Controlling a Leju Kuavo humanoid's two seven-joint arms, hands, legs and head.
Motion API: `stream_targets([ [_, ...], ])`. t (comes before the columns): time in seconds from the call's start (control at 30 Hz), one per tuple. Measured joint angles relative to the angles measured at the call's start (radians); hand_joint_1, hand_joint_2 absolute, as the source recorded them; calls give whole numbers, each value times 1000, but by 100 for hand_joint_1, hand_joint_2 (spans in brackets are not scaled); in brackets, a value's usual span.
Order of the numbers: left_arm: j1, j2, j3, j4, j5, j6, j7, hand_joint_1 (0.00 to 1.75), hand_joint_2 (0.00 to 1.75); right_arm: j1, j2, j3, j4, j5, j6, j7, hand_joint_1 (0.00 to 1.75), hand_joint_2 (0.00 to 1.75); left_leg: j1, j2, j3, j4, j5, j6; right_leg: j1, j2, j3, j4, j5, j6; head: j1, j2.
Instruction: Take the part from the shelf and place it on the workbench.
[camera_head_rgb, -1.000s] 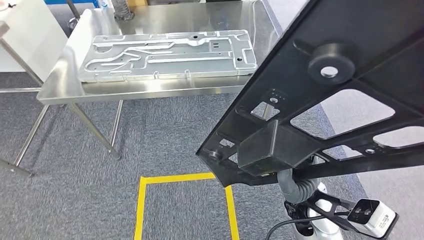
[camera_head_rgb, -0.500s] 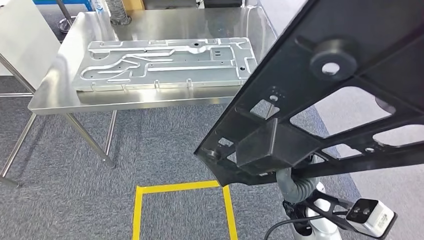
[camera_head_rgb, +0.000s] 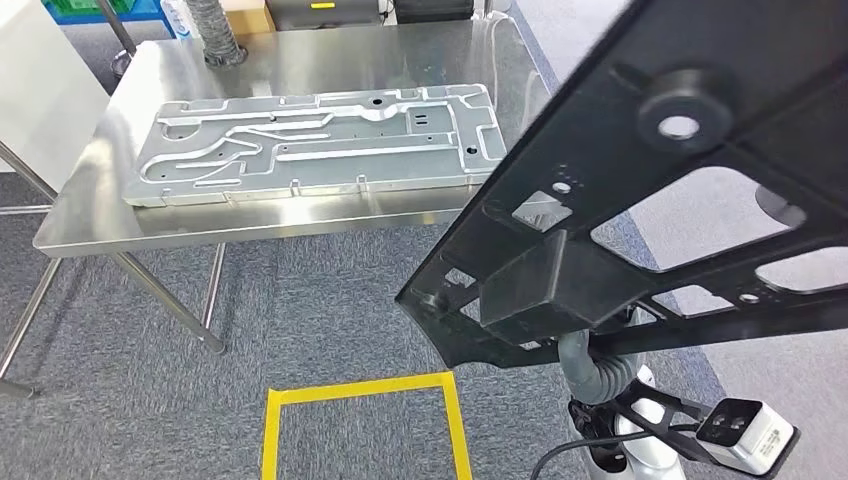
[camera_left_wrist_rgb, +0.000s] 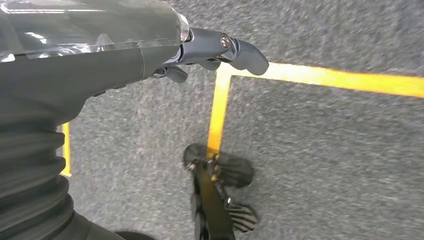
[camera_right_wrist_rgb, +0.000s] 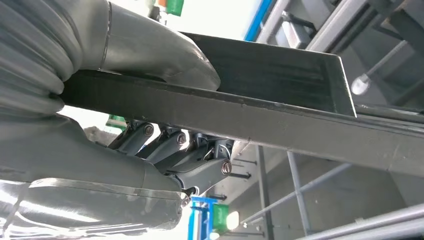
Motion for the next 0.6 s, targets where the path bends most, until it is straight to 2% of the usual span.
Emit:
stream_targets([
  [0.03,0,0,0,0,-1,-1,0,0,175,3,0,-1,0,0,-2,0,175,175,1,0,-39,62,-25,-3,1,0,3,0,-5,-2,0,0],
  [0.07,1,1,0,0,-2,-2,0,0,175,8,0,-1,0,-1,-4,0,175,175,1,0,-72,107,-38,-6,1,1,8,0,-10,-2,0,0],
  [0.1,3,1,0,0,-2,-3,1,0,175,12,0,-2,0,-2,-5,0,175,175,1,0,-92,121,-32,-8,2,3,14,1,-15,-2,0,0],
  [0.13,5,1,0,0,-2,-4,1,0,175,15,0,-3,0,-2,-4,0,175,175,1,0,-92,97,-2,-8,2,5,22,1,-22,-1,0,0],
  [0.2,8,1,0,0,-2,-4,2,0,175,18,0,-4,0,-3,1,0,175,175,1,0,-53,-27,87,-1,1,8,42,0,-36,4,0,0],
  [0.23,8,1,0,0,-2,-4,2,0,175,18,0,-4,0,-3,4,0,175,175,-2,0,-36,-85,109,3,2,8,50,1,-42,8,0,0],
  [0.27,8,1,0,0,-2,-4,1,0,175,18,0,-5,0,-1,5,0,175,175,-4,0,-23,-122,121,9,2,7,55,1,-48,13,0,0],
  [0.3,8,1,0,0,-2,-3,0,0,175,17,0,-6,1,4,2,0,175,175,-7,0,-20,-137,120,15,3,7,58,3,-51,19,0,0],
  [0.4,9,1,0,0,-1,-2,-7,0,175,16,-1,-5,3,22,-22,1,175,175,-3,-8,-9,-147,127,32,3,3,58,25,-57,36,0,0],
  [0.47,9,0,1,0,-1,-2,-11,0,175,13,-2,-4,4,15,-31,0,175,175,0,-14,6,-152,125,41,0,2,25,93,-86,47,0,0],
  [0.53,9,0,2,0,-1,-2,-13,0,175,12,-3,-4,4,4,-29,0,175,175,0,-19,11,-153,121,47,-5,2,-50,214,-134,55,0,0],
  [0.57,10,1,2,0,-1,-2,-13,0,175,12,-3,-4,5,0,-26,0,175,175,0,-21,13,-153,117,48,-8,2,-89,266,-149,58,0,0],
  [0.6,11,1,3,0,-2,-2,-14,0,175,13,-3,-5,5,-3,-23,0,175,175,0,-23,17,-153,113,48,-10,2,-115,288,-146,60,0,0],
])
